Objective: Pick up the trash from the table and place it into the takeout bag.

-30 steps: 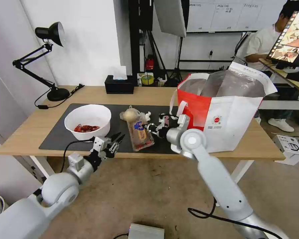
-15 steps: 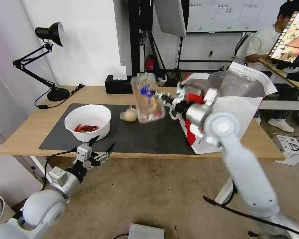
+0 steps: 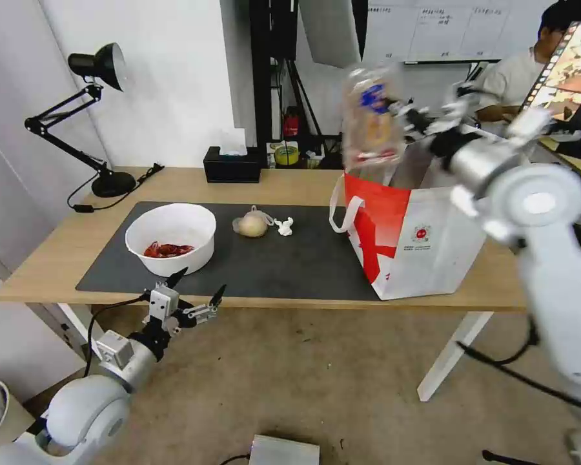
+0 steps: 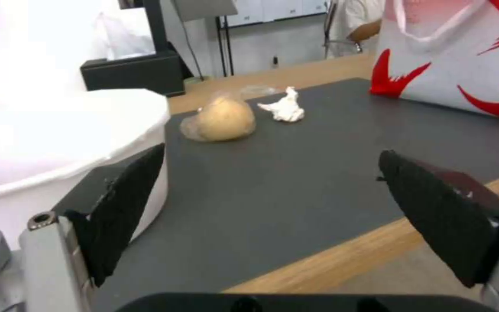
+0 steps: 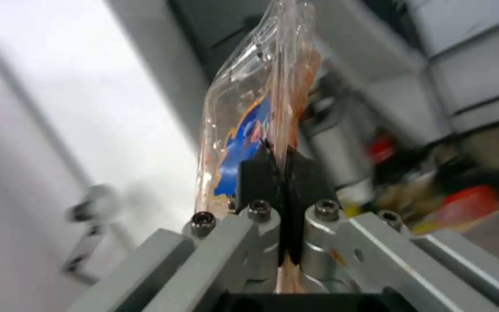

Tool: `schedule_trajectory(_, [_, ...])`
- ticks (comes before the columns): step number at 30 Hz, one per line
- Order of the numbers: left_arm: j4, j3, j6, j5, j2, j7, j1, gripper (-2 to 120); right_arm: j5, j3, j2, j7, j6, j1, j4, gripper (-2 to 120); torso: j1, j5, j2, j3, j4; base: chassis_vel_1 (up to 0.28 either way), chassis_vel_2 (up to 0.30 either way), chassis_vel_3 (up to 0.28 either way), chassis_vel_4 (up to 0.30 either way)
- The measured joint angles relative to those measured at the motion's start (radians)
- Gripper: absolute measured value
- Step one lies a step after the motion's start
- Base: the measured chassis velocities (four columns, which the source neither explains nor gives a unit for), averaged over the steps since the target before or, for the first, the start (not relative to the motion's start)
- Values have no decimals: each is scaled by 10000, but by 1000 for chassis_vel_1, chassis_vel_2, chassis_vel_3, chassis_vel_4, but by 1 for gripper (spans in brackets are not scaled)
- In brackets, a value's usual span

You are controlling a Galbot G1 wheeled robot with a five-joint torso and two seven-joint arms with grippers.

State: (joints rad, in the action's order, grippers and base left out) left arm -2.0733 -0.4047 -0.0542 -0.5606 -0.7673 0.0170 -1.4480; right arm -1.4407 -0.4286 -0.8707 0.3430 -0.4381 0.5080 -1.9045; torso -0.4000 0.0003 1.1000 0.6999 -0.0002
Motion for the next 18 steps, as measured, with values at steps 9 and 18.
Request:
schedule_trajectory(9, [-85, 436, 32, -1, 13, 195, 294, 100, 2597, -340, 983, -1092, 531, 1257, 329, 0, 0, -3, 1, 0, 0, 0, 0, 0, 0])
schedule_trajectory(18, [-287, 327, 58, -10, 98, 228, 137, 100, 3216, -416, 675, -1293, 1007, 2382, 423, 0, 1, -2, 1, 0, 2, 0, 0, 0, 0])
